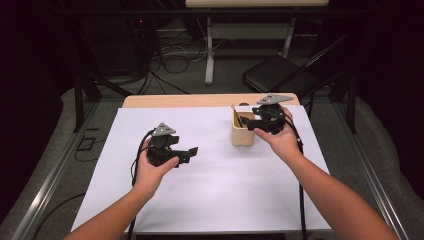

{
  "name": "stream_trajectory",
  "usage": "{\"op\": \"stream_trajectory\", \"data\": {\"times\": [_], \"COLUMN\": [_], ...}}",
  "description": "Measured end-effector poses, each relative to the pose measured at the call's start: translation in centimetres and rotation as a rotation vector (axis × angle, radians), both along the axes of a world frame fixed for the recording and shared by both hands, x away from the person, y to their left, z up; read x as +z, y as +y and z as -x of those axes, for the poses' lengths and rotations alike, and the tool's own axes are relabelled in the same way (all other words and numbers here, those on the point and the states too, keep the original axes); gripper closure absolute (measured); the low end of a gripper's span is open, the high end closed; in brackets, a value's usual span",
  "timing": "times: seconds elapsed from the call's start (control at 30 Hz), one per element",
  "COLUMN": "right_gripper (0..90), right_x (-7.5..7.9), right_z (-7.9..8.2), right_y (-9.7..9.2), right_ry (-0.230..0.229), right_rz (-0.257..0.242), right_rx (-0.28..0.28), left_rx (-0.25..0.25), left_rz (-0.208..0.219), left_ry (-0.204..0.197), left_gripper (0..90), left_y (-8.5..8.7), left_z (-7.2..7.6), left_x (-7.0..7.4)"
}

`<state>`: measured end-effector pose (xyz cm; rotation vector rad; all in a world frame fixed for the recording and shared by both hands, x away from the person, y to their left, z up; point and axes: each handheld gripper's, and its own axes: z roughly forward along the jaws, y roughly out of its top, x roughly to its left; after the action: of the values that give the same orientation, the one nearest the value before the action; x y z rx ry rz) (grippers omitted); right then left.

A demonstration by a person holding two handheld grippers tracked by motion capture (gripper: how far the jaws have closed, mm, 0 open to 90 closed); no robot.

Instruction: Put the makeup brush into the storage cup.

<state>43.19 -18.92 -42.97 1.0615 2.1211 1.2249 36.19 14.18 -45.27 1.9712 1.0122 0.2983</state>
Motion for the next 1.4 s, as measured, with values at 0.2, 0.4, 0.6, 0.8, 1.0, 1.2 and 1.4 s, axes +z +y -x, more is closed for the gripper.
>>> {"op": "stream_trajectory", "data": {"times": [0.2,0.4,0.6,0.8,1.0,1.2,1.4], "right_gripper": [41.2,41.3,41.3,41.3,41.3,41.3,41.3], "right_x": [0.5,0.9,1.1,1.1,0.9,0.8,0.9], "right_z": [0.8,1.5,2.4,3.3,4.0,4.5,5.1], "right_y": [0.0,0.0,0.2,0.6,0.8,0.9,0.6], "right_ry": [0.001,-0.001,-0.004,0.003,0.005,0.010,0.010], "right_rz": [0.007,0.004,0.007,0.008,0.016,0.020,0.014], "right_rx": [0.023,0.042,0.072,0.101,0.125,0.139,0.150], "left_rx": [-0.003,-0.010,-0.014,-0.012,-0.018,-0.021,-0.034], "left_rz": [0.003,-0.001,-0.005,-0.003,-0.002,-0.003,0.000], "left_ry": [0.005,0.007,0.008,0.009,0.006,0.002,-0.003], "left_gripper": [17.1,17.4,17.4,17.4,17.4,17.4,17.4], "left_y": [0.1,0.4,0.7,0.9,1.1,1.5,1.8], "left_z": [-0.1,0.0,0.2,0.4,0.5,0.8,1.2], "left_x": [0.0,0.1,0.3,0.5,0.6,0.8,1.0]}}
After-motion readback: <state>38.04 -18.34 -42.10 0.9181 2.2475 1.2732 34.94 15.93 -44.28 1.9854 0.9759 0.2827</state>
